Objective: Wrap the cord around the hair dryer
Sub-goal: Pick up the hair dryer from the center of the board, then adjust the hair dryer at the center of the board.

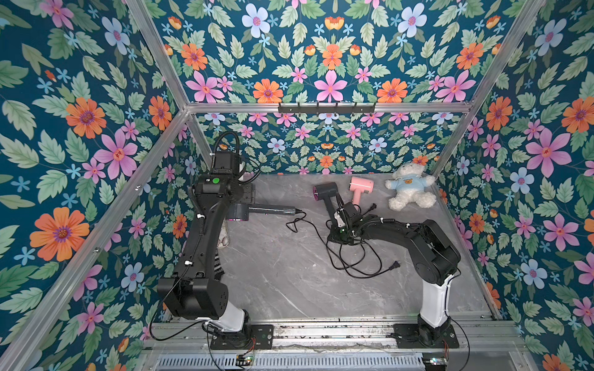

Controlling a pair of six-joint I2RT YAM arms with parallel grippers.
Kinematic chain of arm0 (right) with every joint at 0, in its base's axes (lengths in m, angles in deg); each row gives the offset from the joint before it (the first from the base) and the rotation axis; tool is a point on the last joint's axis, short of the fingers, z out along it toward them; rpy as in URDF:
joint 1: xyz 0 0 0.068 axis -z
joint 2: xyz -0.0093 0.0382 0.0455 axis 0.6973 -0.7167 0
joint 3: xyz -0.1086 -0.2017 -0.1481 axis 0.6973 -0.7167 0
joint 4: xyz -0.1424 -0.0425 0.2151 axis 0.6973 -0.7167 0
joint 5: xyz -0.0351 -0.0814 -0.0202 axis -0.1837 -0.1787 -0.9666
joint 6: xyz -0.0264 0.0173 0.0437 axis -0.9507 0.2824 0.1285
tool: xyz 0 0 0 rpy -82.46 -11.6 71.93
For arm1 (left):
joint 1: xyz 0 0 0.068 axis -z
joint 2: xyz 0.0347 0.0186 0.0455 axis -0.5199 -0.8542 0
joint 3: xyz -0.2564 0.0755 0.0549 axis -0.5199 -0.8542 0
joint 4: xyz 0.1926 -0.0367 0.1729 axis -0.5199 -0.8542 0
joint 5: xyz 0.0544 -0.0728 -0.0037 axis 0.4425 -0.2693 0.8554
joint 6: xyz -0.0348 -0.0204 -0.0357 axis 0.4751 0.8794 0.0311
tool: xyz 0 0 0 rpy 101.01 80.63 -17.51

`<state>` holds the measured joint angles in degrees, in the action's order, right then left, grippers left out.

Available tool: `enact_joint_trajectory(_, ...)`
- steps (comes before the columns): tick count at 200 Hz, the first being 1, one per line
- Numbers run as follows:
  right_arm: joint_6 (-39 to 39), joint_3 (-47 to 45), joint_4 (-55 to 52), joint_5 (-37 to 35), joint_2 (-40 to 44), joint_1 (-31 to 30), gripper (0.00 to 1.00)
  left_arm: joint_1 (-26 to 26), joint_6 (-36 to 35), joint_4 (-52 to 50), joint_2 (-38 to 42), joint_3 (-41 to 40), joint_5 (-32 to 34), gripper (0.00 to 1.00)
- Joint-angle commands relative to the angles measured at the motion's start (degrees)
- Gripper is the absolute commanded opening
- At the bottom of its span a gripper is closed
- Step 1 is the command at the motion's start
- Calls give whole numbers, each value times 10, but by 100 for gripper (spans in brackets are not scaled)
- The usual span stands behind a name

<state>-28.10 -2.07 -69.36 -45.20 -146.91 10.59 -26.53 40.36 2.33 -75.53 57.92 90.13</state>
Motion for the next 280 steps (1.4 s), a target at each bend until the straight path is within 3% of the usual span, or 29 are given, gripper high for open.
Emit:
enact_joint_trajectory(1, 11, 14, 0, -26, -1, 1, 16, 0, 0, 15, 5, -1, -5, 0)
enact_joint_trajectory(37, 1, 38, -20, -29, -10, 1, 19, 0, 1, 21, 10, -11, -12, 0)
enact_joint_trajectory(60, -10, 36, -35, -44, -7, 2, 0, -1, 1, 21, 11, -11, -9, 0)
enact_joint_trajectory(101, -39, 15, -68, -59, 30, 7, 0, -1, 1, 23, 3, -6, -15, 0)
enact_joint_trajectory(111, -39, 7, -79, -54, 41, 6, 6, -1, 2, 25, 3, -6, -15, 0)
enact_joint_trajectory(122, -33, -8, -77, -51, 55, 3, 24, 0, 1, 25, 1, -6, -15, 0)
enact_joint_trajectory(131, -22, -20, -68, -44, 63, 3, 33, 0, 1, 25, 0, -6, -16, 0)
enact_joint_trajectory(165, 4, -13, -37, -28, 34, -1, 42, -1, 0, 24, -4, -5, -22, 0)
enact_joint_trajectory(177, 14, -11, -22, -29, 27, -4, 50, -1, 0, 21, -5, -2, -23, 0)
enact_joint_trajectory(280, 52, 56, -14, -69, -52, -4, 49, -1, -11, 12, -5, 9, -25, 0)
